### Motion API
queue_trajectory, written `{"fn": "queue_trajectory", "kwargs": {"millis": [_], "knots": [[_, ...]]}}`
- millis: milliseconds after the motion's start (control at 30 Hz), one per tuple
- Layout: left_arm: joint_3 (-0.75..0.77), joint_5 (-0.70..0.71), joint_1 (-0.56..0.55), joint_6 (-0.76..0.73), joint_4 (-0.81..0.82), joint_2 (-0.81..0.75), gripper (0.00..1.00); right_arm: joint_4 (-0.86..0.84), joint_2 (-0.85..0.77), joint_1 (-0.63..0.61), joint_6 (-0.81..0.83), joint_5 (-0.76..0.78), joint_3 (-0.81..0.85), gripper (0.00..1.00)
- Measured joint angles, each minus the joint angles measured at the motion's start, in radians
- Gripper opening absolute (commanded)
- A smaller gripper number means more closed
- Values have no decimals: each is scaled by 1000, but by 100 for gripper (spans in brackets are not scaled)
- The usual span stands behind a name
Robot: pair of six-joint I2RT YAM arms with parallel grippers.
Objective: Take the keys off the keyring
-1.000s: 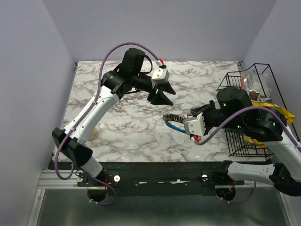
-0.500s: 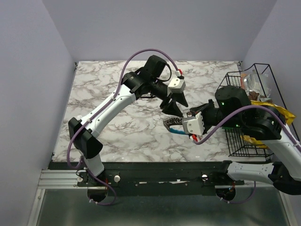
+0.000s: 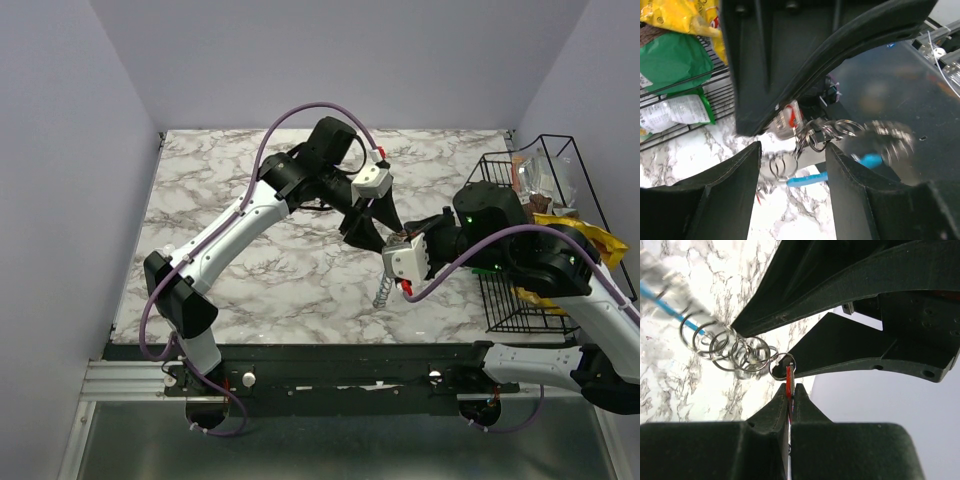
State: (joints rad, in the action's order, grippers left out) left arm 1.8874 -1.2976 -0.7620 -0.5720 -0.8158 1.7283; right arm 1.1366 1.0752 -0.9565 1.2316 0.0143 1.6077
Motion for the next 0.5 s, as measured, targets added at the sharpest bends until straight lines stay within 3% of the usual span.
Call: {"fn": "queue_trajectory", "kwargs": {"millis": [200, 333, 500], "knots": [[-3, -22, -19, 4, 3, -2, 50, -23, 0, 0, 0, 23, -1, 1], [-16, -26, -19, 12, 15, -10, 28, -29, 1, 0, 0, 35, -1, 1], [-21, -29, -19, 40, 43, -18, 12, -36, 2, 0, 0, 45, -5, 1]]}}
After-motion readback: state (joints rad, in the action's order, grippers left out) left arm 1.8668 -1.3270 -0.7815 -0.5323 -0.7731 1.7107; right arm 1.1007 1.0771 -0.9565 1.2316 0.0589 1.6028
